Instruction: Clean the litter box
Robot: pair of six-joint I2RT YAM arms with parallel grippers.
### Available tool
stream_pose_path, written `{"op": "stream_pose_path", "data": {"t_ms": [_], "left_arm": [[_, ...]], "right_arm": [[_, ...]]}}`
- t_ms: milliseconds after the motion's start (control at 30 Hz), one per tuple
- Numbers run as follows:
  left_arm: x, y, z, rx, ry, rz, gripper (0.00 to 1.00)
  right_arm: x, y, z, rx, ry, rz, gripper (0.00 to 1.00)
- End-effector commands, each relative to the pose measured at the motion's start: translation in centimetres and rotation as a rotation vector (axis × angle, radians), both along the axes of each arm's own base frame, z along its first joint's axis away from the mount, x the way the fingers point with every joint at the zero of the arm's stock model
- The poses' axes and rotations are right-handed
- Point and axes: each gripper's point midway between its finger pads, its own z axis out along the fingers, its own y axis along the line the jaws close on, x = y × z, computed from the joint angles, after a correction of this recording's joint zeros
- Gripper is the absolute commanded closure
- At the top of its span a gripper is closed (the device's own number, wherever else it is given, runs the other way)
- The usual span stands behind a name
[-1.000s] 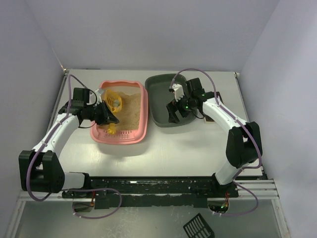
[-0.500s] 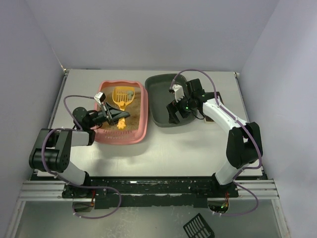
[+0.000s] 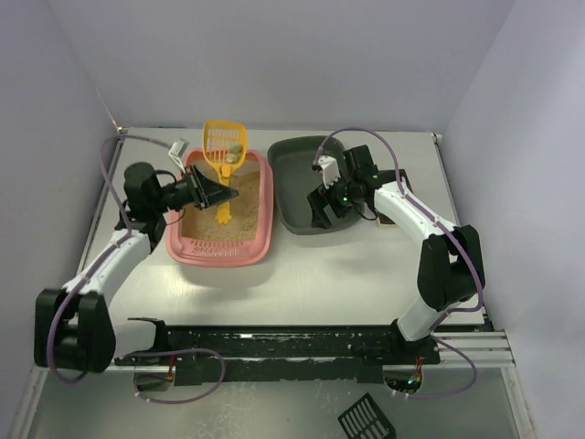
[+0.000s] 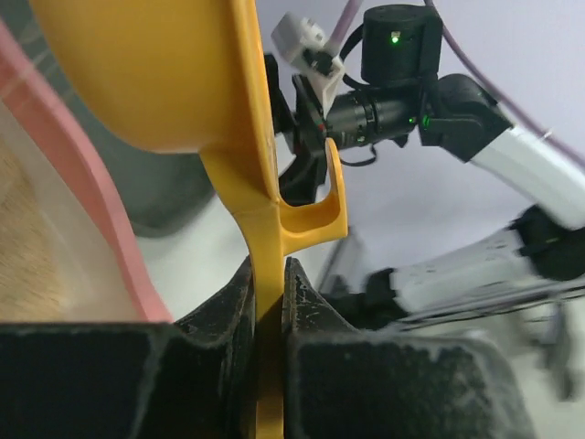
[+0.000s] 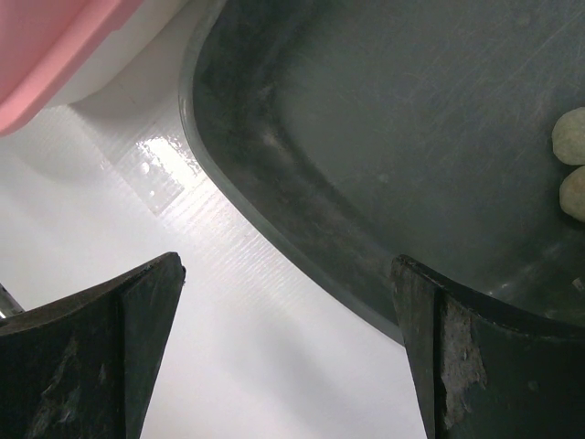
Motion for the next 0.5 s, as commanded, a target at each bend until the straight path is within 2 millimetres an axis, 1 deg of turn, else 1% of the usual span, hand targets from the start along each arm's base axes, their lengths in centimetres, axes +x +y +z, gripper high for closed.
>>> {"op": "stream_pose_path", "data": {"t_ms": [0,100,200,300,367,400,467], "left_arm": [[-0.6,1.9,-2.4,0.414,-0.211,0.013,0.93],[-0.9,2.1,-2.4,0.433,-0.226,0.018,0.93],[-0.8,2.2,-3.0,0.427,-0.186,0.026,0.93],[-0.9,2.1,-3.2,0.406,-0.137,0.042,0.93],[-0.7,2.2,-3.5,0.379,-0.048,0.081,0.93],[-0.7,2.0,-4.0,0.358,0.024,0.089,0.93],[-1.1,1.3,-4.5,0.285,0.169,0.063,0.93]], "right_arm": [[0.4,-0.2,1.1,0.010,-0.037,-0.010,0.03],[0.5,-0.1,1.0,0.012,-0.037,-0.009,0.03],[0.5,-0.1,1.1,0.010,-0.037,-0.010,0.03],[0.4,-0.2,1.1,0.009,-0.036,-0.011,0.03],[0.4,-0.2,1.1,0.008,-0.035,-0.011,0.03],[0.4,-0.2,1.0,0.008,-0.034,-0.010,0.03],[0.4,-0.2,1.0,0.008,-0.034,-0.011,0.03]]}}
